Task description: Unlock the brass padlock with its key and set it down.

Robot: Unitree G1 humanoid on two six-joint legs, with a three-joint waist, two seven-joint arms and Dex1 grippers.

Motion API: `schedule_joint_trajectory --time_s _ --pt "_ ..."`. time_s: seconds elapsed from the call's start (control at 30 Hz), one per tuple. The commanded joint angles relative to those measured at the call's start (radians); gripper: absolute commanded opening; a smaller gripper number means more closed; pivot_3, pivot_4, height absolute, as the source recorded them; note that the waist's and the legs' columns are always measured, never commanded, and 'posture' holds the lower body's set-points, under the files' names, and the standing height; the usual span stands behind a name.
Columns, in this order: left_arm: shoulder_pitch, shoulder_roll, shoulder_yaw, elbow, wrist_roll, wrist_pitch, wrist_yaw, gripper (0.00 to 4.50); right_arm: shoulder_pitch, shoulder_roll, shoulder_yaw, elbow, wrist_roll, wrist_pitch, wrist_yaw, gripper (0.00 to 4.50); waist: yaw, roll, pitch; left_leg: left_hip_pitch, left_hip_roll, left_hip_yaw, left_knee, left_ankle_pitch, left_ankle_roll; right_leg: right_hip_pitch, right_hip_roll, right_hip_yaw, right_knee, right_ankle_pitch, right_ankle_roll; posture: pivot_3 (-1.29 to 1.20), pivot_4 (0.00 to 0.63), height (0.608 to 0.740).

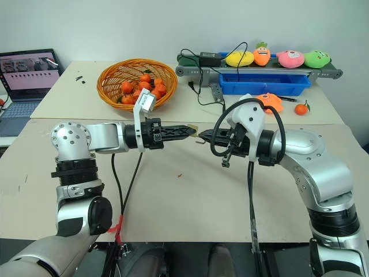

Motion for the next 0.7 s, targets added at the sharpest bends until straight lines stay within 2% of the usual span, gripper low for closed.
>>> schedule_joint_trajectory --time_s 0.03,0.17,0.47,0.7 --pt "-0.023 0.013 -0.001 -0.009 0.0 -0.017 -0.015 0.02 -0.009 -0.028 -0.051 0.009 0.005 -0.029 0.011 0.03 0.0 0.0 0.0 0.0 0.0 0.0 0.0 0.0 0.0 0.0 0.0 0.0 0.0 0.0 0.0 0.0 0.15 0.74" --pt "-0.013 0.026 -0.015 -0.014 0.017 -0.022 -0.024 0.02 -0.008 -0.05 -0.057 0.034 -0.015 -0.052 0.014 0.03 0.0 0.0 0.0 0.0 0.0 0.0 0.0 0.0 0.0 0.0 0.0 0.0 0.0 0.0 0.0 0.0 0.15 0.74" --pt "0.11 0.098 -0.212 -0.059 0.142 -0.074 -0.071 0.02 -0.033 -0.08 -0.07 0.068 -0.032 -0.076 0.009 0.03 0.0 0.0 0.0 0.0 0.0 0.001 0.0 0.0 0.0 0.0 0.0 0.0 0.0 0.0 0.0 0.0 0.15 0.74" --pt "0.169 0.072 -0.259 -0.048 0.191 -0.098 -0.075 0.02 -0.047 -0.085 -0.071 0.062 -0.025 -0.063 0.008 0.03 0.001 0.0 0.0 0.0 0.0 0.0 0.0 0.0 0.0 0.0 0.0 0.0 0.0 0.0 0.0 0.0 0.15 0.74"
